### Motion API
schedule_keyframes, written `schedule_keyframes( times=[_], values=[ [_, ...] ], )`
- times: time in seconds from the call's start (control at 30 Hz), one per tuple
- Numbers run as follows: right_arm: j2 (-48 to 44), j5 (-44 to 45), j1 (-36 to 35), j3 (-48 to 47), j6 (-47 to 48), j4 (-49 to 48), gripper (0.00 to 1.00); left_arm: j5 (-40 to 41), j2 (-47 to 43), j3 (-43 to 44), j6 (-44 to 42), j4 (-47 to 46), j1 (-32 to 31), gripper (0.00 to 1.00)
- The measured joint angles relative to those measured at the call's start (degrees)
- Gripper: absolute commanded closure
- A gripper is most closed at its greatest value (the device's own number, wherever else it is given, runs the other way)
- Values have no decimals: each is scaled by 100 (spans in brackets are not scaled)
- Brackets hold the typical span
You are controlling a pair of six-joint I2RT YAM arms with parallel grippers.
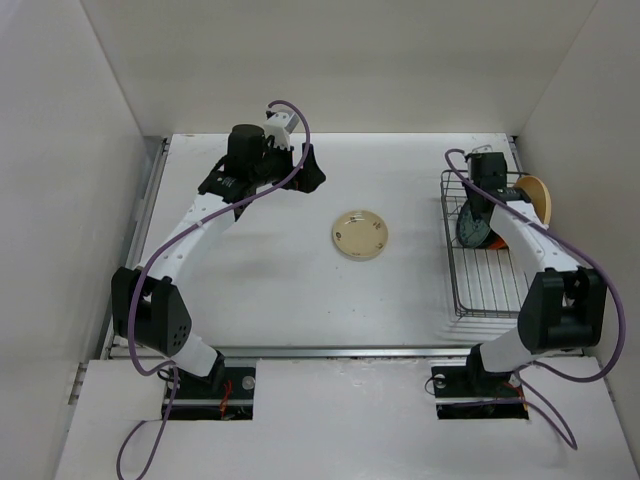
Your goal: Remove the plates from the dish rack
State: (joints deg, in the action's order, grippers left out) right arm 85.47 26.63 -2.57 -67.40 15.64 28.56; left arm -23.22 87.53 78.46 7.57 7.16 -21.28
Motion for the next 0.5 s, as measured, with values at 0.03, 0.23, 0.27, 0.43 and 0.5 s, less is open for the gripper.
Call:
schedule_keyframes(
  times=[0.03,0.23,0.27,0.43,0.5],
  values=[
    [52,-22,11,0,0,28,60,0,-2,0,0,0,0,0],
    [157,-48,35,-2,4,109,76,0,-2,0,0,0,0,0],
    [157,-39,39,-4,9,109,80,0,-2,0,0,-2,0,0],
    [157,-17,105,-22,-81,22,98,4,-2,0,0,0,0,0],
    [157,-26,109,-48,-87,13,100,9,0,0,0,0,0,0]
  ],
)
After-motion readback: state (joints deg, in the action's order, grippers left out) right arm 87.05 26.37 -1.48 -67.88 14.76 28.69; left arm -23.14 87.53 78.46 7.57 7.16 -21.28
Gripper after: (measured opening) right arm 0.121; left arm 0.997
